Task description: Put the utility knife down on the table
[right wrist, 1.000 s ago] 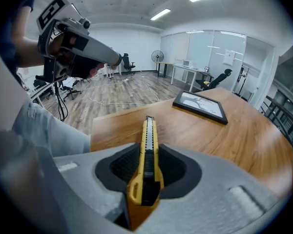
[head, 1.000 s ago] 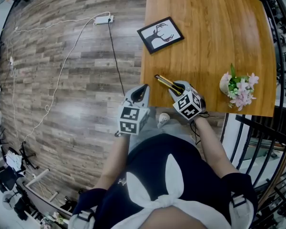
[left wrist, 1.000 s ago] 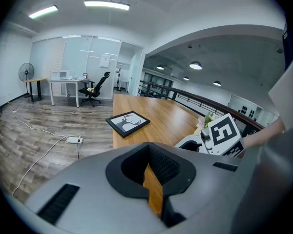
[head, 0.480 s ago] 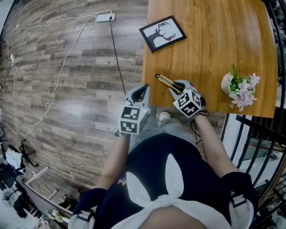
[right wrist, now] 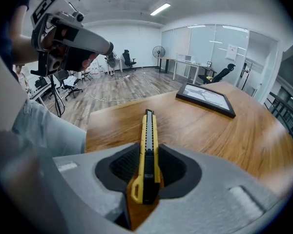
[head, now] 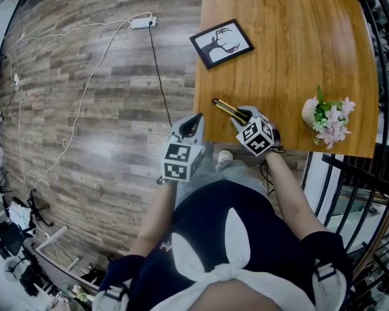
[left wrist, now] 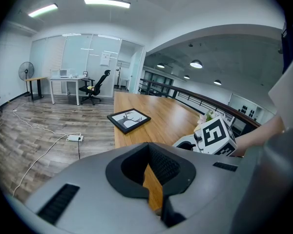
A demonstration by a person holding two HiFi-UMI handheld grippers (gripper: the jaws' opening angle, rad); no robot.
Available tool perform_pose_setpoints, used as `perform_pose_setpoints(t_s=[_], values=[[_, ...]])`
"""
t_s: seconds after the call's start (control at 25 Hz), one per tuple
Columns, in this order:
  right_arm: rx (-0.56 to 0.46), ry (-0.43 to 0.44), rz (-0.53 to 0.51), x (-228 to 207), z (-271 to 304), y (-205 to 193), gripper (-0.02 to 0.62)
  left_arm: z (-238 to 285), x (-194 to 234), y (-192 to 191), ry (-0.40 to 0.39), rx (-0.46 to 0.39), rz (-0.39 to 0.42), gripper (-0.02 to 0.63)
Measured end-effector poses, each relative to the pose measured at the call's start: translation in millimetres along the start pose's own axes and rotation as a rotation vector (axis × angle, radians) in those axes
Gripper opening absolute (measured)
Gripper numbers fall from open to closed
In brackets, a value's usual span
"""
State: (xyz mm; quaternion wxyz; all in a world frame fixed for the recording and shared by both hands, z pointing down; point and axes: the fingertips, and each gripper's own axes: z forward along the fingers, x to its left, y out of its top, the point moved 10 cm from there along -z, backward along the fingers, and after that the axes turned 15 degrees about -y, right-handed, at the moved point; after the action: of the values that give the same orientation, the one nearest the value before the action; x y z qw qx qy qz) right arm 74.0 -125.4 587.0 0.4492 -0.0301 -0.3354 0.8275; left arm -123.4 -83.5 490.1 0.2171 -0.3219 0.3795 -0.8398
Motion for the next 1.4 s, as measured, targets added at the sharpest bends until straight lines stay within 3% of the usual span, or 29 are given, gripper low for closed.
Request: perform_pose_setpoints(t_s=[0.44, 0.72, 1.16, 1.4], values=[[0.037, 0.000, 0.004, 1.8, 4.0, 1.1, 0.120, -2.7, 0.7, -2.9, -0.006, 0.009, 0.000, 0.017], [0.036, -0.014, 0.088, -1.3, 1.2, 1.3, 0.164, -4.0, -0.9, -4.2, -0.004, 0.007, -0.004, 0.017], [-0.087, -0.071, 0.207, -16.5, -35.8, 21.6, 0.167, -9.9, -6.7, 0.6, 0.009, -0.013, 0.016, 0.017], [-0.185, -0.119, 0.262, -22.6, -65.1, 33.1, 0.104, -10.3, -14.2, 3.8, 0.013, -0.029, 0.031, 0.017]])
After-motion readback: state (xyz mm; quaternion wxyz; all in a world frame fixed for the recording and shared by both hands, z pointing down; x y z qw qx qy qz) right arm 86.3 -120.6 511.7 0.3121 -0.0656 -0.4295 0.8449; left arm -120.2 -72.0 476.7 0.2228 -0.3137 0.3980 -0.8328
